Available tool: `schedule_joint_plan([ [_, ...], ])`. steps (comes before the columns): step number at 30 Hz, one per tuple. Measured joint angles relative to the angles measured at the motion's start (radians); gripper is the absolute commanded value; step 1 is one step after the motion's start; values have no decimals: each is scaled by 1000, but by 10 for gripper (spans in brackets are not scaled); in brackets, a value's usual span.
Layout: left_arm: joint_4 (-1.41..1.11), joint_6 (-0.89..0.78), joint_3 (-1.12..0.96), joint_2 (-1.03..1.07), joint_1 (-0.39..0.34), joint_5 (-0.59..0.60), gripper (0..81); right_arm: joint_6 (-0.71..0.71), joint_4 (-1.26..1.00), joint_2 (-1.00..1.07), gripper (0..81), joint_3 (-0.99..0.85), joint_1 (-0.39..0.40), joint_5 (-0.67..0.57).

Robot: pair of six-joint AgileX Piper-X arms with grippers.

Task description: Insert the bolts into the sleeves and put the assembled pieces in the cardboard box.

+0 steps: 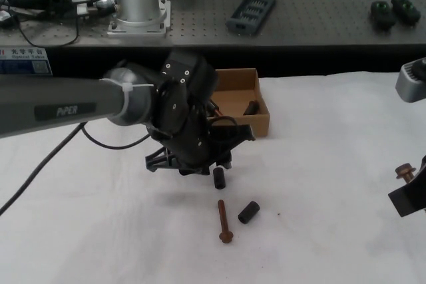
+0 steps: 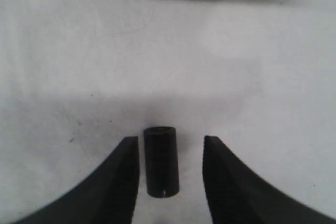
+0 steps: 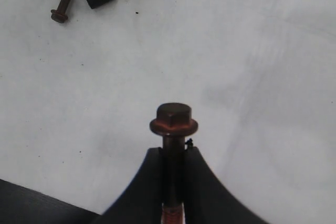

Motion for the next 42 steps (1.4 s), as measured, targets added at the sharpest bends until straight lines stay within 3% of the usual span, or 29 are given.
schedule_joint_plan([
  [37, 39, 2, -15, 42, -25, -26, 293, -4, -6, 0, 28, 0, 0, 0],
  [39, 39, 2, -16, 42, -25, -26, 262, -4, -6, 0, 28, 0, 0, 2],
  [42, 42, 2, -16, 42, -25, -24, 125, -4, -6, 0, 28, 0, 0, 1],
])
